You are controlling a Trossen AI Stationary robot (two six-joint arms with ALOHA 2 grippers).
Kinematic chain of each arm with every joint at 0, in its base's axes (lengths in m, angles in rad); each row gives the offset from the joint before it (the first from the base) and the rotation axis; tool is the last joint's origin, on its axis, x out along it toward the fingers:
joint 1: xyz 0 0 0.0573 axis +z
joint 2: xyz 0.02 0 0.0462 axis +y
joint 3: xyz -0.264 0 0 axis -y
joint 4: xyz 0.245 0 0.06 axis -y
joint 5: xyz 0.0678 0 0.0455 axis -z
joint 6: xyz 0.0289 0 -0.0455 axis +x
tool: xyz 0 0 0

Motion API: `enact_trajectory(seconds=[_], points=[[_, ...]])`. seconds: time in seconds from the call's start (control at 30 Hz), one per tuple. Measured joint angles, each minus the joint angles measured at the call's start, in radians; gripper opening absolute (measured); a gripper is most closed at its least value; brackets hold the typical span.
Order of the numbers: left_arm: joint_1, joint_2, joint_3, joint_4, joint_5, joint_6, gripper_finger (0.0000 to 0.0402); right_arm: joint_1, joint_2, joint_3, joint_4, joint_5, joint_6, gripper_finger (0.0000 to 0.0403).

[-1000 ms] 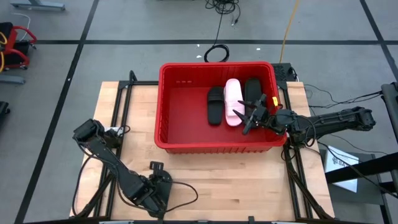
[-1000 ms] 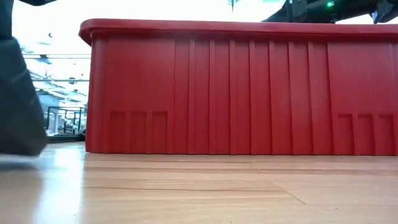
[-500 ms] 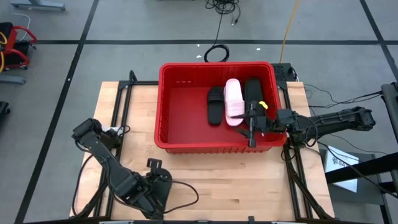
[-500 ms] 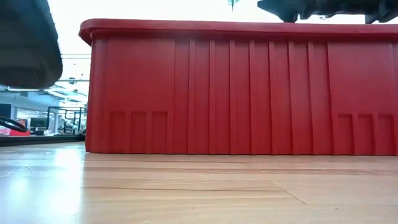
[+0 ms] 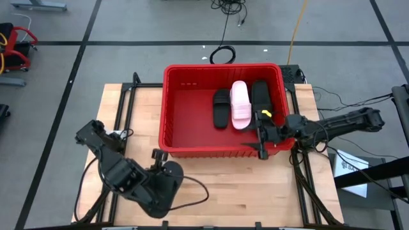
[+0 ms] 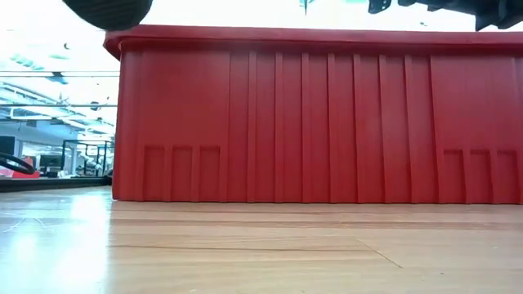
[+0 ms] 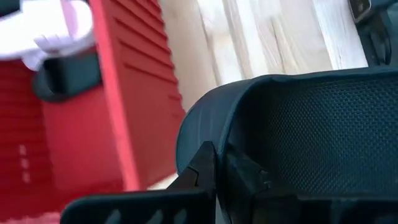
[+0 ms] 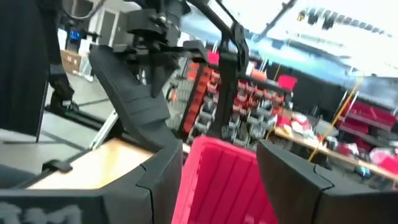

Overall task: Pick and place slides into bin
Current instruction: Put the black slide into the red organizer bin

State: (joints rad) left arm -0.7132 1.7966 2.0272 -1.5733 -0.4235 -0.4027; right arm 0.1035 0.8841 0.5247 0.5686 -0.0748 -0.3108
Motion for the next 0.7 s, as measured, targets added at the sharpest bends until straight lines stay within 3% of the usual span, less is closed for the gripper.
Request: enact_trajectory(seconds=[0.4, 0.7], points=[[0.144, 0.0, 0.171, 0.001, -0.026, 0.288, 0.0004, 0.081, 0.124, 0.0, 0.129, 0.085, -0.178, 0.0196], [0.251, 0.0, 0.204, 0.07, -0.03, 0.449, 0.0003, 0.123, 0.199, 0.001, 0.242, 0.117, -0.256, 0.0196]])
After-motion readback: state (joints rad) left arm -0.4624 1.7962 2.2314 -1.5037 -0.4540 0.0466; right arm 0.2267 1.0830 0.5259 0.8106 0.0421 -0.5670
